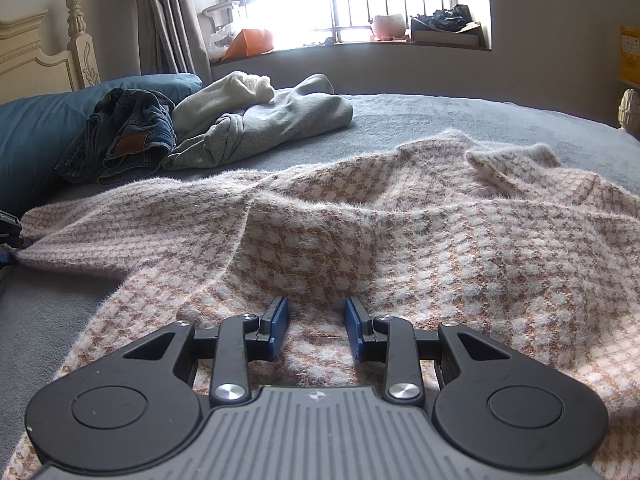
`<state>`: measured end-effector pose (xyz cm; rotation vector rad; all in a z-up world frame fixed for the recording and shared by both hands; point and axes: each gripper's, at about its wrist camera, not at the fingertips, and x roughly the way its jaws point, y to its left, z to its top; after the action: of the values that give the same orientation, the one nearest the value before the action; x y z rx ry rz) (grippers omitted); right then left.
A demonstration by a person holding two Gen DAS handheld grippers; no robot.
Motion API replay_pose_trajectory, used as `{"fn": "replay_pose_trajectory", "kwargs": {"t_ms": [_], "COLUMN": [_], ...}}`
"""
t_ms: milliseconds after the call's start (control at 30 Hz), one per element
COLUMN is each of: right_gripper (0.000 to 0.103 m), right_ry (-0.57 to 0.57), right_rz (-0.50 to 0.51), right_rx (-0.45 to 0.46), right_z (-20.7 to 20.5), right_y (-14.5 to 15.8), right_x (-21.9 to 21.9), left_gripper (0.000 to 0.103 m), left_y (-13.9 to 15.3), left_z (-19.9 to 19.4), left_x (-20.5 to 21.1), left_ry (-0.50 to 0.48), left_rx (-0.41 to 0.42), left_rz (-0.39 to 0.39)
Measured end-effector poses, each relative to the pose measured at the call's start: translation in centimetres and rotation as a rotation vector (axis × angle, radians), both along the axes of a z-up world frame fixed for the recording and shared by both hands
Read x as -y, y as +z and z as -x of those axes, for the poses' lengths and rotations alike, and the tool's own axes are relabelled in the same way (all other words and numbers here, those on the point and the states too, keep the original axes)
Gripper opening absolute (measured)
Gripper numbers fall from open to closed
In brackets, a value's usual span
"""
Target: Fold clothes
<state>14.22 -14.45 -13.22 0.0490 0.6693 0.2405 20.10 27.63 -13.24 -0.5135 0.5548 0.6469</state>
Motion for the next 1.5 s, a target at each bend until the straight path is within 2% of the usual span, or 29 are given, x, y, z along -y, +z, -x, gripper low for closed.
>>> {"fn": "replay_pose_trajectory", "kwargs": {"t_ms": [100,267,500,567,633,767,867,933,1000,1033,1100,1167,1233,1333,1500], "right_gripper": [0.033,0.033,0.033,0.035,0.044,0.046,0.047,0.049,0.051,0.053,0.054,0.054,0.053,0.053,0.054], "right_ry": [0.000,0.001,0.004,0.011,0.025,0.010,-0.051,-0.110,-0.170,-0.204,-0.290,-0.357,-0.367,-0.363,-0.373], "right_rz": [0.000,0.000,-0.009,-0.035,-0.093,-0.159,-0.204,-0.239,-0.274,-0.297,-0.371,-0.455,-0.524,-0.538,-0.554], "right_rx": [0.000,0.000,-0.015,-0.035,-0.069,-0.080,-0.082,-0.084,-0.086,-0.092,-0.137,-0.190,-0.188,-0.185,-0.190], "right_z": [0.0,0.0,-0.2,-0.5,-0.8,-0.4,0.0,0.4,0.7,0.9,1.1,1.5,2.1,2.3,1.3], "right_y": [0.0,0.0,0.2,0.5,1.3,3.0,3.9,4.2,4.6,4.6,3.4,1.7,0.7,0.7,1.6], "right_x": [0.0,0.0,0.2,0.6,1.4,3.8,6.9,9.5,12.1,13.4,16.1,18.4,19.6,19.9,20.1], "left_gripper": [0.009,0.008,0.007,0.006,0.006,0.006,0.006,0.007,0.015,0.024,0.036,0.036,0.036,0.037,0.042], "left_y": [0.8,2.5,7.0,8.7,10.7,14.1,15.8,16.1,15.3,14.4,11.9,9.4,7.7,6.6,6.1], "left_z": [0.1,0.4,1.7,2.2,2.9,4.2,5.2,5.7,5.6,5.6,5.6,6.3,7.1,7.5,7.0], "left_x": [0.6,1.4,4.3,5.6,7.3,12.2,17.3,21.0,25.4,27.4,30.7,32.3,32.1,30.0,25.1], "left_ry": [-0.010,-0.030,-0.109,-0.153,-0.208,-0.351,-0.490,-0.618,-0.810,-0.887,-1.021,-1.086,-1.123,-1.140,-1.035], "left_rx": [0.018,0.065,0.221,0.277,0.341,0.455,0.508,0.508,0.428,0.366,0.236,0.169,0.136,0.095,0.092], "left_rz": [-0.035,-0.076,-0.095,-0.101,-0.101,-0.092,-0.079,-0.060,-0.050,-0.035,0.027,0.056,0.070,0.077,0.050]}}
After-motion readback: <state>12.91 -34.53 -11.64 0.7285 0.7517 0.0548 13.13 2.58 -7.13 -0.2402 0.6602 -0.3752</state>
